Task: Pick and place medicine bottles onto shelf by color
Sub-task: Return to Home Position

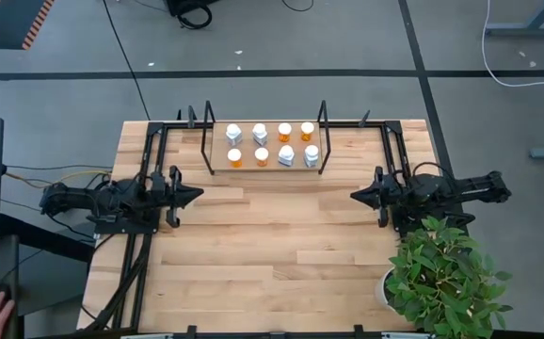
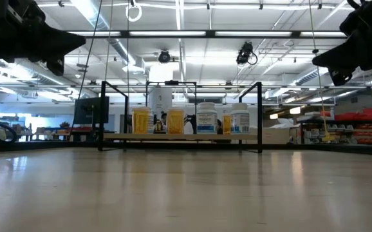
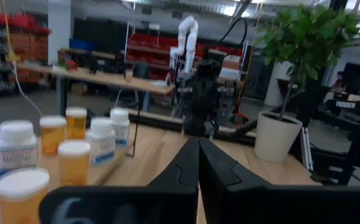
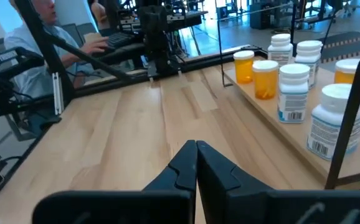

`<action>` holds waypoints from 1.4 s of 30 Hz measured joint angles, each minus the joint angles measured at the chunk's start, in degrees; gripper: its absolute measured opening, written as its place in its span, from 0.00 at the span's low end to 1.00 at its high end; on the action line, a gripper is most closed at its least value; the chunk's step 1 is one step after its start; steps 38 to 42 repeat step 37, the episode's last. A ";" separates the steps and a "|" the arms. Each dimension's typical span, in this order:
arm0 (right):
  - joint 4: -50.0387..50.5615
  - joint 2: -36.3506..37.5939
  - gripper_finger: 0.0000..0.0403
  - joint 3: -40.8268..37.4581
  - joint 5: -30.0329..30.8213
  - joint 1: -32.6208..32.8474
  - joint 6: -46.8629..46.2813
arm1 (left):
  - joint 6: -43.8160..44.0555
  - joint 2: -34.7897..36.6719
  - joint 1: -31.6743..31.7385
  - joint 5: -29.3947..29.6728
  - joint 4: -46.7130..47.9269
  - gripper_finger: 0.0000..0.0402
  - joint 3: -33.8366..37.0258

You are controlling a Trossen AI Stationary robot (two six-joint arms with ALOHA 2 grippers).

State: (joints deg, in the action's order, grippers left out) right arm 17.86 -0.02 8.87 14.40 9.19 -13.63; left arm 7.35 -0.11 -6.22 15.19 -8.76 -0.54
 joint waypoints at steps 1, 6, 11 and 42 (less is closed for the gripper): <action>-0.80 -0.02 0.03 -0.80 -0.01 0.00 0.20 | 0.71 -0.13 0.00 -0.01 0.72 0.01 0.01; -11.37 -0.20 0.03 -5.49 -3.21 0.00 4.09 | -0.24 -0.14 0.00 -0.28 0.09 0.01 0.02; -20.11 -0.21 0.03 -8.49 -10.34 -0.10 12.57 | -1.68 -0.14 0.00 -0.47 -0.11 0.01 0.05; -18.92 -0.39 0.03 -8.49 -17.89 -14.58 14.51 | -4.96 -0.21 0.00 -6.21 1.38 0.02 0.11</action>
